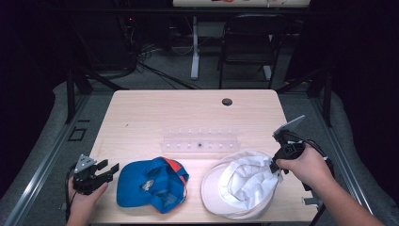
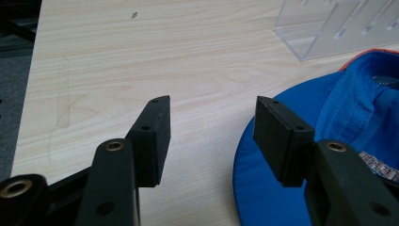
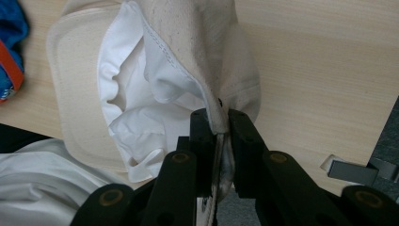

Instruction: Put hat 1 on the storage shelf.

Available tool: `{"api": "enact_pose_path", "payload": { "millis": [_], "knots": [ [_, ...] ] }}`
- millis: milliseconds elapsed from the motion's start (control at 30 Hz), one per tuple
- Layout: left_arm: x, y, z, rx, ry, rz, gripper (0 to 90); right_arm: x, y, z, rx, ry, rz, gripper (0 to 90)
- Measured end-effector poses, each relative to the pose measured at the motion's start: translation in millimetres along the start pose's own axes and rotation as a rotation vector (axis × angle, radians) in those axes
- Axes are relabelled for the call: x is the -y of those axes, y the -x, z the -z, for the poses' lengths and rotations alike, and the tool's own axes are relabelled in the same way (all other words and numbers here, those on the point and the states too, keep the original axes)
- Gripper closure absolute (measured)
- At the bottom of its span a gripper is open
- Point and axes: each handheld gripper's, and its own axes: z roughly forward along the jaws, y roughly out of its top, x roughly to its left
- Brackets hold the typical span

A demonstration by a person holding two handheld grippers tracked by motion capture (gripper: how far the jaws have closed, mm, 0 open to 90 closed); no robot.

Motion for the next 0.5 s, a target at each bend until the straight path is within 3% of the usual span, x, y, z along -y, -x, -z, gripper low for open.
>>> {"api": "enact_pose_path", "payload": {
  "millis": [100, 233, 267, 400, 500],
  "knots": [
    [0.2, 0.2, 0.0, 0.000, 0.005, 0.001, 47.4, 0.6, -0.4, 4.1, -0.013, -0.006, 0.000, 81.4],
    [0.3, 0.2, 0.2, 0.000, 0.011, 0.004, 47.4, 2.2, -1.8, 12.3, -0.066, 0.005, -0.032, 81.4],
    [0.3, 0.2, 0.3, 0.001, 0.009, 0.002, 47.4, 2.3, -1.0, 17.4, -0.105, 0.005, -0.041, 81.4],
    [0.3, 0.7, -0.1, 0.002, 0.012, 0.003, 47.3, 1.8, -2.1, 23.3, -0.154, 0.022, -0.055, 81.5],
    [0.4, 1.7, -0.6, -0.008, 0.012, -0.007, 47.1, 0.0, -3.2, 32.1, -0.226, 0.013, -0.049, 81.5]
  ]
}}
